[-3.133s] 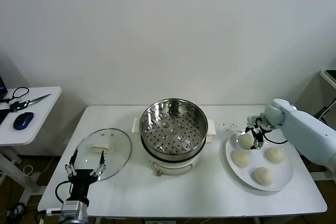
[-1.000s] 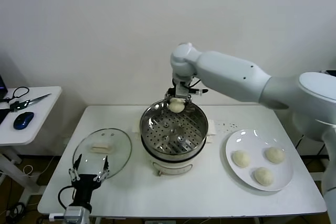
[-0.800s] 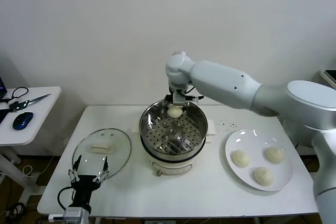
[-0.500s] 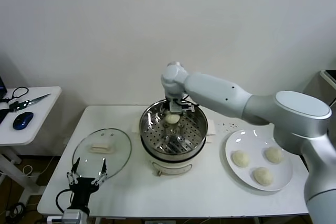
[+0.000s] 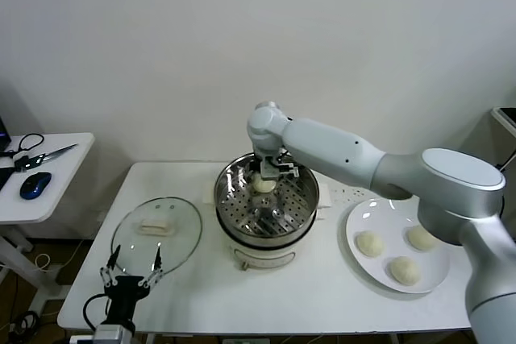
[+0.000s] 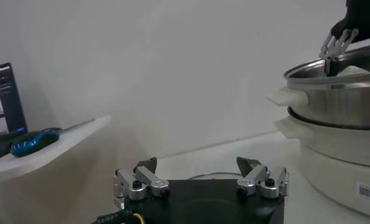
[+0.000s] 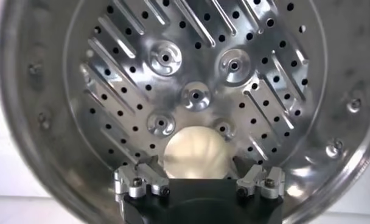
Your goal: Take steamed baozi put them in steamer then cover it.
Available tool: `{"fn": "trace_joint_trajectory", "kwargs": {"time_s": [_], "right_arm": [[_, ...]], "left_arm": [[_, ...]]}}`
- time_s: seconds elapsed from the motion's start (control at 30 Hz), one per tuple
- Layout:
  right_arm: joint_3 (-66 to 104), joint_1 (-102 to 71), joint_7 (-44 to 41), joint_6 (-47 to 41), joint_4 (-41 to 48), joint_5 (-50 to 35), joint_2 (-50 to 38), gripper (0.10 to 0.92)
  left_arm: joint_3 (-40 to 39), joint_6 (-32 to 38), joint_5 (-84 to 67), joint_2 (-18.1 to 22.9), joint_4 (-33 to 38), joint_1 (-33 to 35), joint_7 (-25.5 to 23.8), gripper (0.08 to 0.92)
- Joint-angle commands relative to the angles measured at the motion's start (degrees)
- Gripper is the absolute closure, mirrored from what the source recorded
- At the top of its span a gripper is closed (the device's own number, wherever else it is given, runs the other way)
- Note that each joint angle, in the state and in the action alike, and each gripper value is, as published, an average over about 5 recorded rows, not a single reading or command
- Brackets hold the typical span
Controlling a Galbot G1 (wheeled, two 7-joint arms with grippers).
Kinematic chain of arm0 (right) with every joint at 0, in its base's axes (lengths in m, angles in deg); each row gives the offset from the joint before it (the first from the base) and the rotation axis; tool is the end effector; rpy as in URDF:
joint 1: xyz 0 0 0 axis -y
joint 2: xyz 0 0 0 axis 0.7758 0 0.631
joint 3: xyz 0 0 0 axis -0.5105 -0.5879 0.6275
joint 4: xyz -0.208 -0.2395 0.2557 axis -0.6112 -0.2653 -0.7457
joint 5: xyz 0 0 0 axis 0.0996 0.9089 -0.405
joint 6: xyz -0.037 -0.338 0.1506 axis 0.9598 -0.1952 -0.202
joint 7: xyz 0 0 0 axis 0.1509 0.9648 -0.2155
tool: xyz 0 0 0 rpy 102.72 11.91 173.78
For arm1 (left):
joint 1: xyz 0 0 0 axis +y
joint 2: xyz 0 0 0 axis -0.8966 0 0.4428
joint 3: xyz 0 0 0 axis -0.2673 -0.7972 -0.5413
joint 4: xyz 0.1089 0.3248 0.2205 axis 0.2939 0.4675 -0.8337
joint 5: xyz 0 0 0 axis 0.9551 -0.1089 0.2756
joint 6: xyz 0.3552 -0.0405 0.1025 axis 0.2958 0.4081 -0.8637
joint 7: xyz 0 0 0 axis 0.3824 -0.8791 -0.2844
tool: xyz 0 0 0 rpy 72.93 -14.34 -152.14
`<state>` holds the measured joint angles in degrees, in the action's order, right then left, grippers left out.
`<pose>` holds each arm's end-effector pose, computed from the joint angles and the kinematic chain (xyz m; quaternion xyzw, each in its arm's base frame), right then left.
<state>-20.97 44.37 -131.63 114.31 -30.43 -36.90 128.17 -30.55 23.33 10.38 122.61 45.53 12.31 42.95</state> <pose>0.6376 0.1631 -0.0833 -0.5923 0.0230 -0.8053 0.0110 0.1101 0.0687 -0.3871 0.0552 -0.9855 -0.1328 0.0901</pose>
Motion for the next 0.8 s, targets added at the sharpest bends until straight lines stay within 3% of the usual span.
{"fn": "trace_joint_trajectory", "kwargs": {"time_s": [0.03,0.17,0.53,0.67,0.8], "right_arm": [[-2.8,10.2,3.1,-4.7,-5.6,-17.5,-10.6,0.203],[-6.1,14.2,8.3,-13.7,-7.8,-27.6,-17.6,0.203],[-20.9,19.7,7.7,-46.1,-12.5,-57.4,-36.5,0.203],[-24.5,18.5,8.3,-50.0,-15.4,-61.8,-40.7,0.203],[-24.8,13.4,9.0,-51.6,-18.5,-60.4,-44.7,0.203]], "left_arm": [[-0.2,0.0,0.2,-0.2,0.0,-0.1,0.0,0.177],[-0.7,0.2,0.8,0.0,-0.1,-0.1,0.1,0.177],[-0.9,0.3,1.3,0.0,1.2,1.1,0.0,0.177],[-0.8,0.2,1.3,0.2,1.6,1.1,0.2,0.177],[-0.6,0.3,1.3,0.4,2.2,1.7,0.3,0.177]]}}
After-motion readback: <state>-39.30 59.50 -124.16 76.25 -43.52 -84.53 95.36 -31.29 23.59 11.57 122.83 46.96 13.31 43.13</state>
